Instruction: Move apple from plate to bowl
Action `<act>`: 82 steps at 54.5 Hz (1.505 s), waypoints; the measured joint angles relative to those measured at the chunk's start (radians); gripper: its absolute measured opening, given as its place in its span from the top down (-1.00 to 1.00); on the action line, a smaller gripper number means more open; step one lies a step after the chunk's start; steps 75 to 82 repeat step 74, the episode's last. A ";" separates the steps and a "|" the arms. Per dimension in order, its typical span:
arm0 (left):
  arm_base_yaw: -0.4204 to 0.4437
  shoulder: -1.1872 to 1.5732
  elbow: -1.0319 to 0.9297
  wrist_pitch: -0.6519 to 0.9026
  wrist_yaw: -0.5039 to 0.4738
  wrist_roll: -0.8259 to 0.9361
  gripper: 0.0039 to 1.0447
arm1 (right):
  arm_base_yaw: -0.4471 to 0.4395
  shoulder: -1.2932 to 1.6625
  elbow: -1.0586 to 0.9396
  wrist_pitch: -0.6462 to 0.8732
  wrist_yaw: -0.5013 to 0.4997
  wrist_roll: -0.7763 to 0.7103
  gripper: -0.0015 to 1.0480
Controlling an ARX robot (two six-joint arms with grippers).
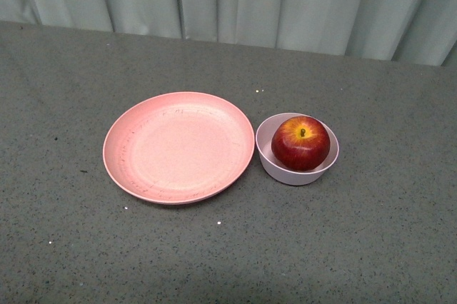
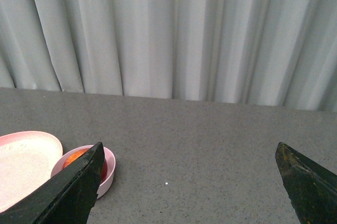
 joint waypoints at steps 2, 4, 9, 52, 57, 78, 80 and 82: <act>0.000 -0.035 0.000 -0.031 0.000 0.000 0.93 | 0.000 0.000 0.000 0.000 0.000 0.000 -0.82; 0.000 -0.056 0.000 -0.037 0.000 0.000 0.93 | 0.000 0.000 0.000 0.000 0.000 0.000 -0.82; 0.000 -0.069 0.000 -0.042 -0.001 0.000 0.93 | 0.000 0.000 0.000 0.000 0.000 0.000 -0.82; 0.000 -0.070 0.000 -0.043 -0.001 0.003 -0.88 | 0.000 0.000 0.000 0.000 0.000 0.000 -0.82; 0.000 -0.070 0.000 -0.043 0.000 0.003 -0.88 | 0.000 0.000 0.000 0.000 0.000 0.000 -0.82; 0.000 -0.070 0.000 -0.043 0.000 0.003 -0.88 | 0.000 0.000 0.000 0.000 0.000 0.000 -0.82; 0.000 -0.070 0.000 -0.043 0.000 0.003 -0.88 | 0.000 0.000 0.000 0.000 0.000 0.000 -0.82; 0.000 -0.070 0.000 -0.043 0.000 0.003 -0.88 | 0.000 0.000 0.000 0.000 0.000 0.000 -0.82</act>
